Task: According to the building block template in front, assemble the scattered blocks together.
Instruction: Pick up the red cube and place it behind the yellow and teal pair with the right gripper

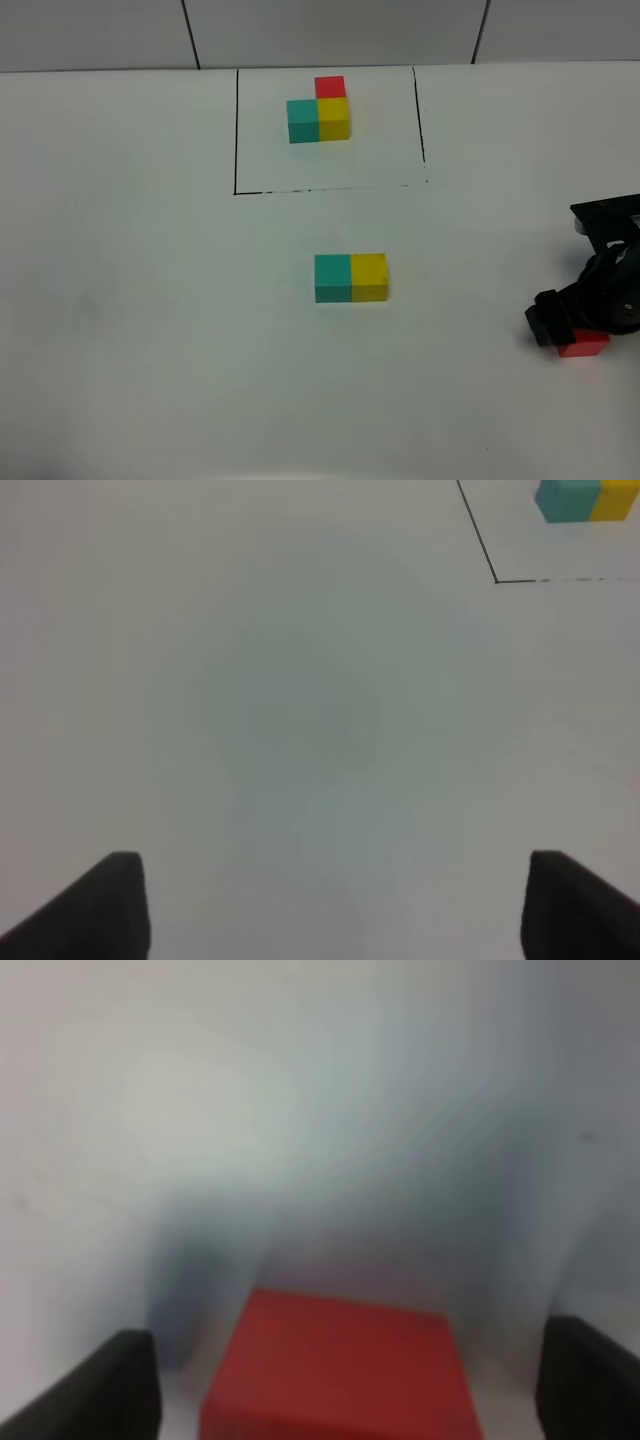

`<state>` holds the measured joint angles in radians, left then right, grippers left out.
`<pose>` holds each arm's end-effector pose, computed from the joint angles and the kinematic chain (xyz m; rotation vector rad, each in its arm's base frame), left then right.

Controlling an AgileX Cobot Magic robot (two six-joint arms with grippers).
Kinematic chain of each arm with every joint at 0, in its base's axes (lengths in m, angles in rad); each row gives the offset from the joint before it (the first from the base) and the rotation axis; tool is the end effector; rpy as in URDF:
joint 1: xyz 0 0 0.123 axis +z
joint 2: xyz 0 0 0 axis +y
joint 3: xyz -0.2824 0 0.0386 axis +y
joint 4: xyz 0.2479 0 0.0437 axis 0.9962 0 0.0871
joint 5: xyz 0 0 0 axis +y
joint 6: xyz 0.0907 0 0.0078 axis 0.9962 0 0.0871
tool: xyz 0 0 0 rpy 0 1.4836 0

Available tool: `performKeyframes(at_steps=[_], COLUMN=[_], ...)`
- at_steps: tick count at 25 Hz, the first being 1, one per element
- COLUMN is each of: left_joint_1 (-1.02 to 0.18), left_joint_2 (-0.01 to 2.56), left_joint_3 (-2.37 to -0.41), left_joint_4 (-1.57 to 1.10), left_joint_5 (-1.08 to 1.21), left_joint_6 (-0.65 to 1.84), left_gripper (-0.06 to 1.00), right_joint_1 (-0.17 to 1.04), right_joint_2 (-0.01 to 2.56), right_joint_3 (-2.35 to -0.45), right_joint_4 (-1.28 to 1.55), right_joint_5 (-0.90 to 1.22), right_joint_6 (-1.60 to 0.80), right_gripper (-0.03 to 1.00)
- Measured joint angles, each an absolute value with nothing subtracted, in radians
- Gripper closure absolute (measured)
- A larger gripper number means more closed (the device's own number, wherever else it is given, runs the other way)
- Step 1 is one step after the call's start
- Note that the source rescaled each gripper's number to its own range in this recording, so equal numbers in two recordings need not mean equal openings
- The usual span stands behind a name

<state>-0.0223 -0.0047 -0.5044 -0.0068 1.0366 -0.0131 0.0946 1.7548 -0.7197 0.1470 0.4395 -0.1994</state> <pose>-0.0051 -0.0004 0.2803 0.0095 2.0112 -0.0307 0.2688 0.0312 0.1134 -0.2458 2.9432 0.0961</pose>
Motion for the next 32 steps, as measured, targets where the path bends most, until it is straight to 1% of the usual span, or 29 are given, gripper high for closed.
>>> performKeyframes(at_steps=[3,5,6,7,8,9,10,14,18,25,29,32], left_joint_1=[-0.022,-0.022,-0.022,-0.022,-0.022,-0.022,-0.022,-0.022,-0.022,-0.022,-0.022,-0.022], left_joint_2=[-0.005,-0.005,-0.005,-0.005,-0.005,-0.005,-0.005,-0.005,-0.005,-0.005,-0.005,-0.005], left_joint_3=[-0.504,-0.504,-0.504,-0.504,-0.504,-0.504,-0.504,-0.504,-0.504,-0.504,-0.504,-0.504], left_joint_4=[-0.007,-0.007,-0.007,-0.007,-0.007,-0.007,-0.007,-0.007,-0.007,-0.007,-0.007,-0.007], left_joint_5=[1.037,1.037,1.037,1.037,1.037,1.037,1.037,1.037,1.037,1.037,1.037,1.037], left_joint_6=[-0.013,-0.013,-0.013,-0.013,-0.013,-0.013,-0.013,-0.013,-0.013,-0.013,-0.013,-0.012], left_gripper=[0.15,0.15,0.15,0.15,0.15,0.15,0.15,0.15,0.15,0.15,0.15,0.15], right_joint_1=[0.095,0.094,0.094,0.094,0.094,0.094,0.094,0.100,0.162,0.306,0.383,0.429], right_joint_2=[1.764,1.766,1.769,1.770,1.770,1.771,1.771,1.771,1.754,1.784,1.895,1.993], right_joint_3=[-0.720,-0.720,-0.721,-0.721,-0.721,-0.722,-0.722,-0.745,-0.836,-1.122,-1.283,-1.392], right_joint_4=[0.146,0.138,0.134,0.134,0.134,0.136,0.141,0.157,0.144,0.123,0.056,0.012], right_joint_5=[0.435,0.433,0.431,0.429,0.426,0.425,0.425,0.451,0.520,0.587,0.681,0.736], right_joint_6=[-0.202,-0.203,-0.203,-0.203,-0.203,-0.203,-0.203,-0.203,-0.170,0.070,0.223,0.286], right_gripper=[0.46,0.55,0.62,0.72,0.83,0.97,0.95,0.95,0.95,0.95,0.95,0.95])
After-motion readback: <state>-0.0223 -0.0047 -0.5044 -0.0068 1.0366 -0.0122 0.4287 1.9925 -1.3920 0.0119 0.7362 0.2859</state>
